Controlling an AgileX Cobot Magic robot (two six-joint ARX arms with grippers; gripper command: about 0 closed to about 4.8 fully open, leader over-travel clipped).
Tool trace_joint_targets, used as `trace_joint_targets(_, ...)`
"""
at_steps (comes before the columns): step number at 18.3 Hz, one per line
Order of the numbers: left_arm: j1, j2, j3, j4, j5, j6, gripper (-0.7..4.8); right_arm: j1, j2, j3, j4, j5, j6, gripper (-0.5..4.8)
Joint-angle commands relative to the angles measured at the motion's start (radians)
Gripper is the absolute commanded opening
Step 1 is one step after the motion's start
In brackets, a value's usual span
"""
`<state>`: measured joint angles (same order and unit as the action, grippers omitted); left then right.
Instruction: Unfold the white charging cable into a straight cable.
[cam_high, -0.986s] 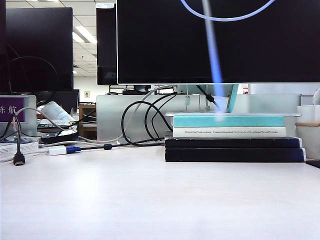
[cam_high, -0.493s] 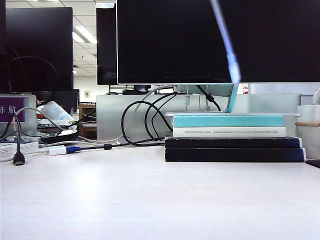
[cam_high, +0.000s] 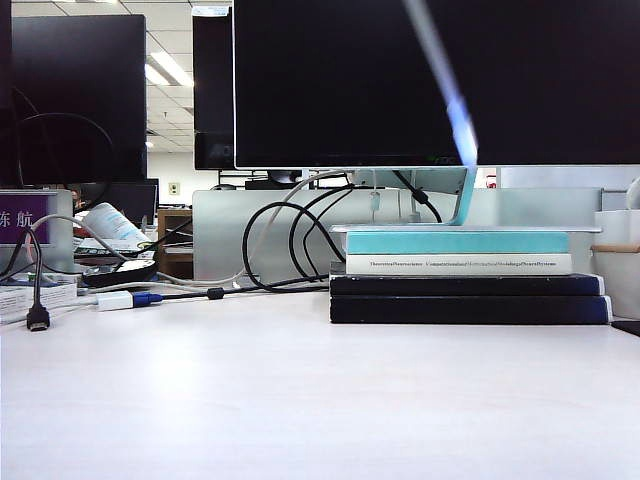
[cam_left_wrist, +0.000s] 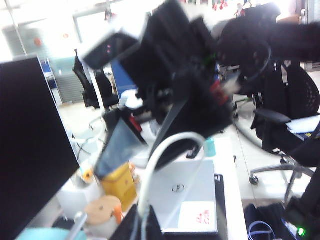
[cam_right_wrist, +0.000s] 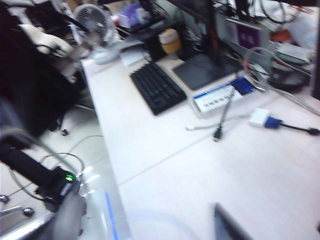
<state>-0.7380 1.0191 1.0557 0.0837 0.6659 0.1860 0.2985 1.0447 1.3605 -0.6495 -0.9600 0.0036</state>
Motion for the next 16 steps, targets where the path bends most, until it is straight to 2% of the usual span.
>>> trace_joint_targets(1, 0.0, -0.001, 0.002, -0.01, -0.018, 0.01, -0.05, 0.001, -0.006, 0.012, 0.077, -0.011, 0.008, 4.3)
trace_joint_targets(2, 0.0, -0.002, 0.002, -0.016, -0.019, 0.024, -0.05, 0.001, -0.006, 0.012, 0.151, -0.01, 0.093, 4.79)
trace_joint_targets(3, 0.0, -0.002, 0.002, -0.016, -0.032, 0.024, -0.05, 0.001, -0.006, 0.012, 0.184, -0.003, 0.106, 4.79)
trace_joint_targets(6, 0.0, -0.001, 0.002, -0.049, -0.175, 0.066, -0.05, 0.001, -0.027, 0.013, 0.183, -0.004, 0.106, 4.79)
trace_joint_targets(10, 0.0, -0.003, 0.002, -0.052, -0.202, 0.074, -0.05, 0.001, -0.068, 0.013, 0.106, -0.004, 0.103, 4.79)
trace_joint_targets(13, 0.0, -0.004, 0.029, -0.069, -0.152, 0.041, -0.06, 0.001, -0.094, 0.012, -0.03, 0.002, -0.024, 4.79)
trace_joint_targets(16, 0.0, -0.004, 0.075, -0.083, 0.005, -0.032, -0.05, 0.001, -0.092, 0.011, -0.082, 0.118, -0.144, 4.79)
